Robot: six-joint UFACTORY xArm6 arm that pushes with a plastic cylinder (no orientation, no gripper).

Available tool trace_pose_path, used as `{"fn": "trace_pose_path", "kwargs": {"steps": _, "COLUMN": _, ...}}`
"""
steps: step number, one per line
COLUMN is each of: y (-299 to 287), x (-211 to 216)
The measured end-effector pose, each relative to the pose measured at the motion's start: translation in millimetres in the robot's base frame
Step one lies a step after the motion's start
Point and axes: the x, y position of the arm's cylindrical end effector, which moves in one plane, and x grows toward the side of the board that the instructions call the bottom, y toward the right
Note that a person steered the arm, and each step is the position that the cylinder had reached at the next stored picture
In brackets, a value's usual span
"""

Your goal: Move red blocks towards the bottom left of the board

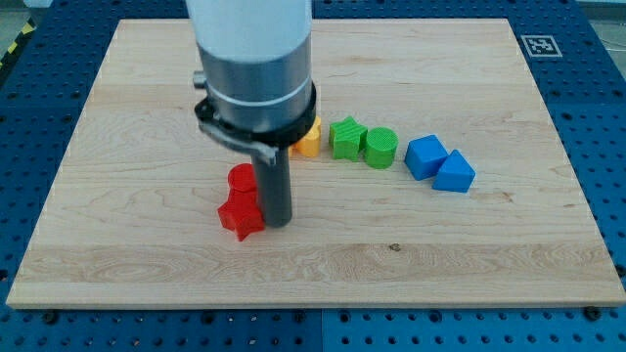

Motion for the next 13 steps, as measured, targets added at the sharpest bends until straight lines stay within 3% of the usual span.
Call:
{"fn": "trace_pose_path", "kwargs": {"steps": 2, "y": -1, "x": 8}}
{"fn": "trace_pose_path", "kwargs": {"steps": 4, "y": 4, "x": -21}}
{"fn": "trace_pose_path", "kwargs": {"steps": 7, "y": -65, "x": 8}}
{"fn": "trace_pose_path", "kwargs": {"steps": 9, "y": 20, "x": 22}}
{"fn": "trace_pose_path", "kwargs": {"steps": 10, "y": 9, "x": 40}}
{"fn": "trace_pose_path", "kwargs": {"steps": 12, "y": -72, "x": 40}}
{"fn": "trace_pose_path", "kwargs": {"steps": 13, "y": -73, "x": 40}}
